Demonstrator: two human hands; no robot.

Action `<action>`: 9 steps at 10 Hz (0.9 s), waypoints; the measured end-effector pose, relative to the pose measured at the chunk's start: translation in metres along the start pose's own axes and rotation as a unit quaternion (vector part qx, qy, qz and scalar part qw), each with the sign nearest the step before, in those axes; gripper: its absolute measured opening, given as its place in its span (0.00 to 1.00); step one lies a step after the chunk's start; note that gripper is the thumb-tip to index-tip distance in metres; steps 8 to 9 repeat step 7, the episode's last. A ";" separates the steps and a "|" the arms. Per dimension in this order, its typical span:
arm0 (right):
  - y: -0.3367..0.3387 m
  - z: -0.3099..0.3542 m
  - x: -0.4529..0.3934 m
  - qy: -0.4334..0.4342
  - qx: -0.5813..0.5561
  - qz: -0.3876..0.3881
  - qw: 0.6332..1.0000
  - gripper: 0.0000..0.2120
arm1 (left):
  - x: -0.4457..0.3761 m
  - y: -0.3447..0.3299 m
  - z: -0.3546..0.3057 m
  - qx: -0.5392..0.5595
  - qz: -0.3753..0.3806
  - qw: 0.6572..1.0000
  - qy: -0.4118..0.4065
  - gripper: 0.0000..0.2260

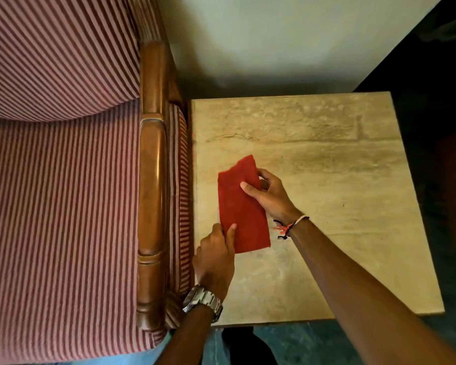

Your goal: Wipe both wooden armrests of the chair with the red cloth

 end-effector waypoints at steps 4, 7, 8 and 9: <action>0.016 -0.084 0.083 0.197 0.529 0.032 0.825 0.32 | -0.010 -0.017 0.003 -0.243 -0.029 0.968 -0.048 0.27; -0.007 -0.033 0.086 0.052 0.595 0.076 0.799 0.31 | -0.024 0.018 -0.018 -0.318 0.101 0.927 -0.170 0.32; -0.007 -0.033 0.086 0.052 0.595 0.076 0.799 0.31 | -0.024 0.018 -0.018 -0.318 0.101 0.927 -0.170 0.32; -0.007 -0.033 0.086 0.052 0.595 0.076 0.799 0.31 | -0.024 0.018 -0.018 -0.318 0.101 0.927 -0.170 0.32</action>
Point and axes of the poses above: each hand's wrist, its own x-axis away from the middle knuckle, its own y-axis out of the back of the hand, z = x × y, the point moved 1 cm from there along -x, towards the middle knuckle, and after that the axes turned 1 degree about y, right-handed, at the moved point
